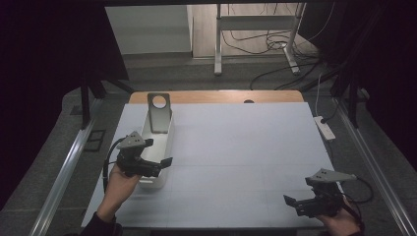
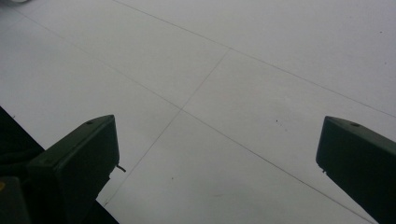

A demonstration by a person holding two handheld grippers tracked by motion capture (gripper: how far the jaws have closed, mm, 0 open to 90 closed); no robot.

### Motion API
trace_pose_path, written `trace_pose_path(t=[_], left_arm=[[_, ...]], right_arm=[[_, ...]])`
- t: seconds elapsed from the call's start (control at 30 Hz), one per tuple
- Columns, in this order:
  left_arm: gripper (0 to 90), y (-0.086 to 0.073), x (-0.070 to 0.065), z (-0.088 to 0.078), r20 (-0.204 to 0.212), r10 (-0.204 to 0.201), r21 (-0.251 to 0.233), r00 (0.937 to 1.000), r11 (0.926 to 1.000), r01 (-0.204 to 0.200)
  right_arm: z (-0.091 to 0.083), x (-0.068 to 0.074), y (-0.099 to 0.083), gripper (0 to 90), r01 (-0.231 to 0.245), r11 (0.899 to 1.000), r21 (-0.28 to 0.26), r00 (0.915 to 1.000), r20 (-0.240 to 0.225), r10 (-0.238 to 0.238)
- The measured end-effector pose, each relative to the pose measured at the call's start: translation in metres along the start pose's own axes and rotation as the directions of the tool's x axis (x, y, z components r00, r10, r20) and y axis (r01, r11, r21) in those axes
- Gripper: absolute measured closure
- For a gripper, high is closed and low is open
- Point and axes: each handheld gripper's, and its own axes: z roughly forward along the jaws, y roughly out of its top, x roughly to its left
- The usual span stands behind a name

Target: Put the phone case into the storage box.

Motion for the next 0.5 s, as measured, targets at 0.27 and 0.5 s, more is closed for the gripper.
trace_pose_path(t=[0.27, 0.5], left_arm=[[0.0, -0.006, -0.006, -0.008, -0.003, 0.000, -0.002, 1.0000, 1.0000, 0.000], [0.1, -0.012, -0.010, -0.015, -0.006, -0.004, -0.006, 1.0000, 1.0000, 0.004]], right_arm=[[0.000, 0.000, 0.000, 0.0, 0.003, 1.000, -0.003, 1.0000, 0.004, -0.003], [0.000, 0.001, 0.000, 0.0, 0.008, 1.000, -0.005, 0.9999, 0.009, -0.008]])
